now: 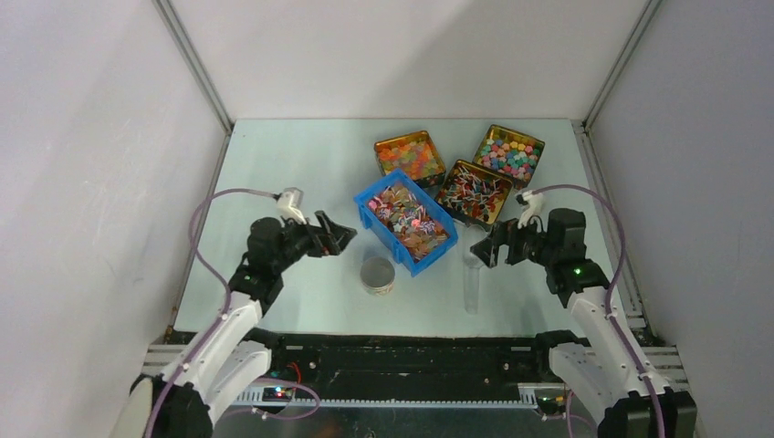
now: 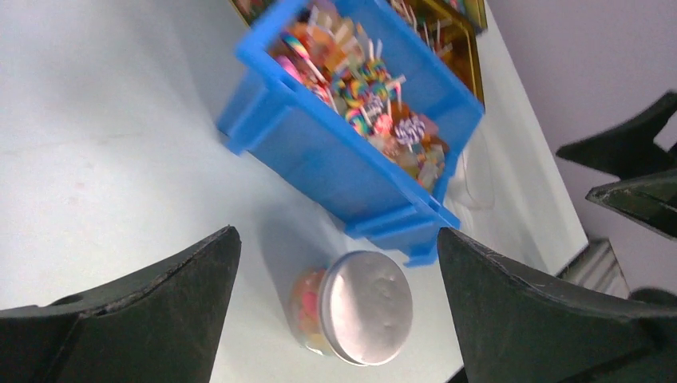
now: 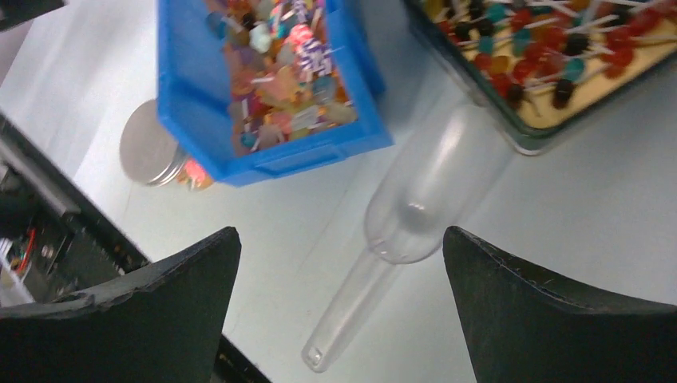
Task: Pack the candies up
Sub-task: Reset both arms
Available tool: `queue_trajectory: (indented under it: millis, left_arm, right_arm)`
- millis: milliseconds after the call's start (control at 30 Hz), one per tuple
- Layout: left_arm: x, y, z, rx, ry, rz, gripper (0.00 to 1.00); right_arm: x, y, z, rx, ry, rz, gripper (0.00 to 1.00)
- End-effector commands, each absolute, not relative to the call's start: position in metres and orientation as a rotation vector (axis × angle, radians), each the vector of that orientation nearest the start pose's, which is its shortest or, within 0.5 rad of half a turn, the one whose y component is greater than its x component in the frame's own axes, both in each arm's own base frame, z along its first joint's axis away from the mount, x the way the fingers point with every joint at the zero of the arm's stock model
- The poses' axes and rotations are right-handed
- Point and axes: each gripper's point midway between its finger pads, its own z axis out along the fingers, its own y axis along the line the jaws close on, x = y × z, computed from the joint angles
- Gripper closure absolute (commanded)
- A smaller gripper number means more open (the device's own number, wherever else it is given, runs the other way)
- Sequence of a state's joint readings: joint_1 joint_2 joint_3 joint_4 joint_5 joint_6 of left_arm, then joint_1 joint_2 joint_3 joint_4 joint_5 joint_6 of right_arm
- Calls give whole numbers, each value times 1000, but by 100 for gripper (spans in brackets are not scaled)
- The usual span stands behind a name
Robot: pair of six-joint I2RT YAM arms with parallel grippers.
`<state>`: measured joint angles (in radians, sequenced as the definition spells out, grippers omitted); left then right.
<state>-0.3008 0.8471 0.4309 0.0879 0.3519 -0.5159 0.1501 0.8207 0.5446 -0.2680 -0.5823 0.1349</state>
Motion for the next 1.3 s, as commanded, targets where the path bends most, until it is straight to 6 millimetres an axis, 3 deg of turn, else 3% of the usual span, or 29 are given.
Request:
queue_trajectory:
  millis: [0, 267, 300, 333, 433, 600, 800, 900, 933, 967, 1000, 1067, 1100, 1133, 1167, 1200, 1233, 1267]
  left_arm:
    - [271, -133, 180, -35, 1859, -824, 0]
    - [275, -46, 223, -148, 1548, -328, 0]
    - [275, -38, 219, -159, 1536, -279, 0]
    - [273, -32, 227, -143, 1489, -240, 0]
    - [273, -18, 215, -140, 1483, -133, 0]
    - [281, -7, 183, -82, 1581, 1, 0]
    - [289, 5, 155, -43, 1562, 121, 0]
    - [295, 10, 139, -46, 1592, 148, 0]
    - [301, 9, 146, -41, 1592, 140, 0]
    - [304, 11, 135, -38, 1645, 150, 0]
    - [308, 9, 136, -20, 1650, 145, 0]
    - [319, 4, 157, 27, 1540, 128, 0]
    - [323, 7, 149, 25, 1556, 127, 0]
    - [329, 4, 161, 38, 1513, 106, 0]
    - [335, 4, 150, 56, 1551, 102, 0]
    - [341, 4, 159, 63, 1515, 103, 0]
    - [345, 7, 147, 53, 1547, 97, 0]
    - [348, 13, 148, 28, 1546, 94, 0]
  right_arm:
    - [262, 112, 156, -250, 2025, 681, 0]
    - [287, 67, 149, -115, 1958, 447, 0]
    - [287, 64, 144, -114, 1957, 430, 0]
    - [293, 59, 149, -106, 1922, 400, 0]
    - [300, 50, 144, -109, 1867, 336, 0]
    - [308, 38, 134, -128, 1801, 272, 0]
    - [318, 25, 118, -60, 1740, 247, 0]
    - [326, 16, 123, -54, 1706, 213, 0]
    - [330, 14, 124, -70, 1698, 196, 0]
    - [332, 12, 125, -75, 1696, 190, 0]
    - [336, 11, 126, -81, 1689, 189, 0]
    - [340, 12, 129, -97, 1671, 199, 0]
    - [341, 13, 126, -107, 1678, 209, 0]
    - [345, 13, 130, -113, 1662, 209, 0]
    - [346, 15, 125, -124, 1674, 219, 0]
    - [348, 15, 129, -129, 1646, 218, 0]
    - [349, 16, 119, -123, 1664, 235, 0]
    - [351, 17, 123, -135, 1631, 231, 0]
